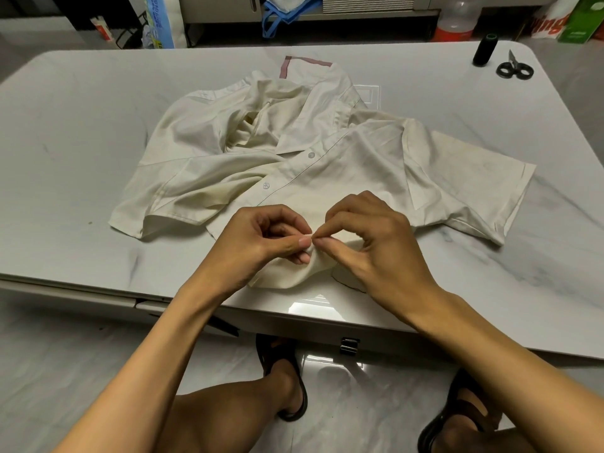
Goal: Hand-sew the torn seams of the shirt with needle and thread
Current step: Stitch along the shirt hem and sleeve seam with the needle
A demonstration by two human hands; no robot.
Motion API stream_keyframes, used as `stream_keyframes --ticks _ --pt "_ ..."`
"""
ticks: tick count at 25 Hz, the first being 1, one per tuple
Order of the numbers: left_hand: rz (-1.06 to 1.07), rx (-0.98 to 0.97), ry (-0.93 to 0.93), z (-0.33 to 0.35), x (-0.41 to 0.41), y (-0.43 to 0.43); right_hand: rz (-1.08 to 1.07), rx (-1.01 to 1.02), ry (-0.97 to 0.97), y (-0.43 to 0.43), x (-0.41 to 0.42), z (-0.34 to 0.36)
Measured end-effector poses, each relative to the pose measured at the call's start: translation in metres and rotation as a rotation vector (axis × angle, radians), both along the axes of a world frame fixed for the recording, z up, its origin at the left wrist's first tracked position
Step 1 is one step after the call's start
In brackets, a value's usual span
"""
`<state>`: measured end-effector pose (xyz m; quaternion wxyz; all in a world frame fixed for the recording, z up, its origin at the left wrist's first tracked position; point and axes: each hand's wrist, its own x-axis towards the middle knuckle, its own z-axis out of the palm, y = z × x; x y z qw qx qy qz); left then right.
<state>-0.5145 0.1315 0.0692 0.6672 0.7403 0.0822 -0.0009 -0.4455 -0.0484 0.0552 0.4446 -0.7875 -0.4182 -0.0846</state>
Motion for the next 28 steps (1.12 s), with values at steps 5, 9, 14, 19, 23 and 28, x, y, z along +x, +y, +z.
stream_keyframes --ticks 5,9,14,19,23,28 --pt "0.055 0.027 0.002 -0.002 0.002 0.001 -0.023 0.420 0.626 0.000 0.004 0.021" --pt "0.083 0.040 0.005 -0.002 0.004 0.002 -0.047 0.478 0.744 0.002 0.001 0.026" --pt "0.093 0.030 0.010 -0.004 0.005 0.003 -0.068 0.467 0.741 0.001 0.003 0.025" --pt "0.100 0.017 0.025 -0.007 0.006 0.005 -0.061 0.501 0.744 0.002 0.002 0.027" --pt "0.124 0.054 0.024 -0.011 0.007 0.007 -0.001 0.512 0.694 0.001 0.001 0.036" --pt "0.176 0.085 0.008 -0.018 0.013 0.009 0.035 0.557 0.683 -0.007 -0.003 0.053"
